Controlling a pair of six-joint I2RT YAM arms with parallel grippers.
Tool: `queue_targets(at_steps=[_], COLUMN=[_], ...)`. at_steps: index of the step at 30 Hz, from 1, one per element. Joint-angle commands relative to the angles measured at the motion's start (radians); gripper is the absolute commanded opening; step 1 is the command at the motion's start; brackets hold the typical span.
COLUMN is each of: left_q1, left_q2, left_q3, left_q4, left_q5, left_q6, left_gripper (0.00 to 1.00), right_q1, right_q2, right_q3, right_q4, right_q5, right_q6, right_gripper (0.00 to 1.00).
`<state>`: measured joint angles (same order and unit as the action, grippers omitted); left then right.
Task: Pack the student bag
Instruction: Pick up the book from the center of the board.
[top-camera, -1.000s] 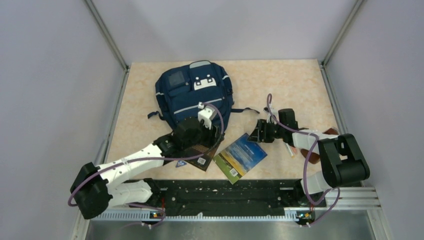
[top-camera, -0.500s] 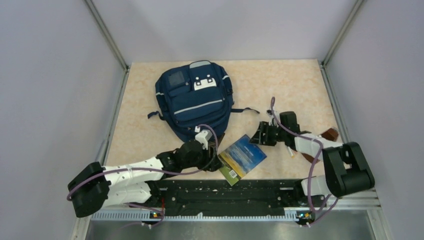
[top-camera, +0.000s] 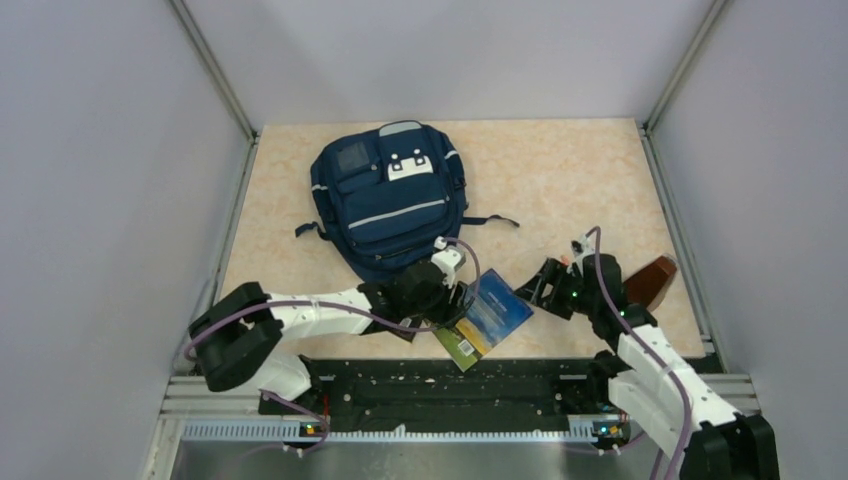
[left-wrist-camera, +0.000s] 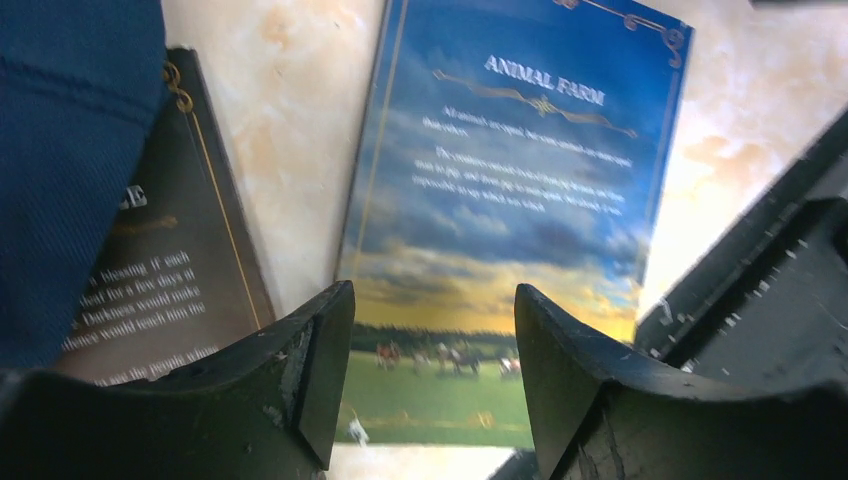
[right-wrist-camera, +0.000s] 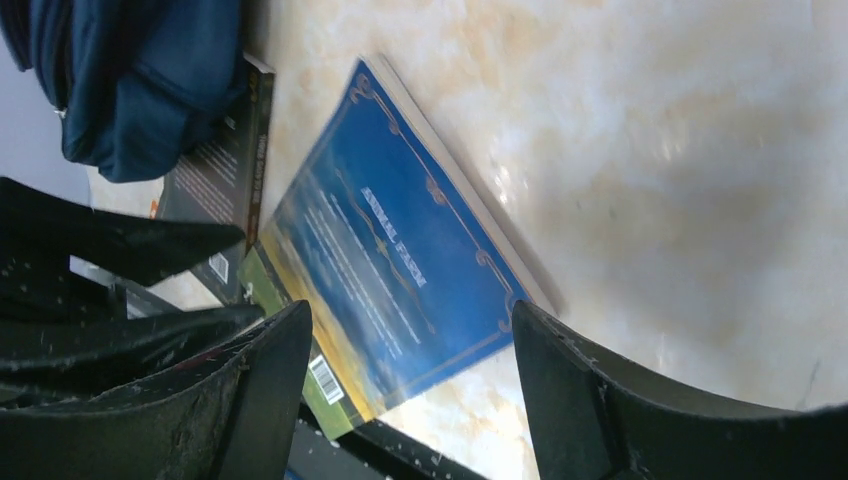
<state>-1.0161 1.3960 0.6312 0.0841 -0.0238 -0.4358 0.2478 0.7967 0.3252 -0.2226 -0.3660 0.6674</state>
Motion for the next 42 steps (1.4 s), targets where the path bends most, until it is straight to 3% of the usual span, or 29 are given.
queue_targets(at_steps=[1,5,8,15,20,27,32,37,42], left_q1=[0.002,0.007,0.030,0.053,0.053,0.053,0.053,0.053,0.053], left_q2=[0.082,0.110,0.116,0.131,0.190,0.203,0.148,0.121,0.158], left_q3=[0.081,0.091,0.070,0.011,0.011,-0.027,-0.085,-0.098,-0.085], left_q4=[0.028,0.034,0.051,0.177,0.192,0.315,0.355,0.303,0.336], left_q5=[-0.091,-0.121,-0.132,0.070,0.124,0.211,0.156,0.069,0.072], left_q6=[0.069,0.046,0.002,-0.087,-0.135,-0.257,-0.327,-0.358,-0.412], left_gripper=[0.65,0.66,0.68,0.69,0.69,0.67,0.67,0.68,0.68], right_q1=[0.016,0.021,0.022,0.088,0.094,0.094,0.094,0.095,0.094], right_q2=[-0.113,-0.193,-0.185,-0.059,0.092,0.421,0.530,0.388,0.202], right_q3=[-0.048,-0.079,-0.128,-0.166,-0.163,0.003,0.123,0.081,0.003], right_q4=[-0.139,-0.180,-0.105,0.105,0.356,0.650,0.558,0.347,0.141], right_q5=[0.031,0.051,0.033,0.048,0.070,0.077,0.096,0.209,0.209], right_q6=[0.127,0.157,0.185,0.239,0.265,0.219,0.110,0.038,0.027], right_gripper=[0.72,0.72,0.72,0.71,0.72,0.73,0.73,0.76,0.78])
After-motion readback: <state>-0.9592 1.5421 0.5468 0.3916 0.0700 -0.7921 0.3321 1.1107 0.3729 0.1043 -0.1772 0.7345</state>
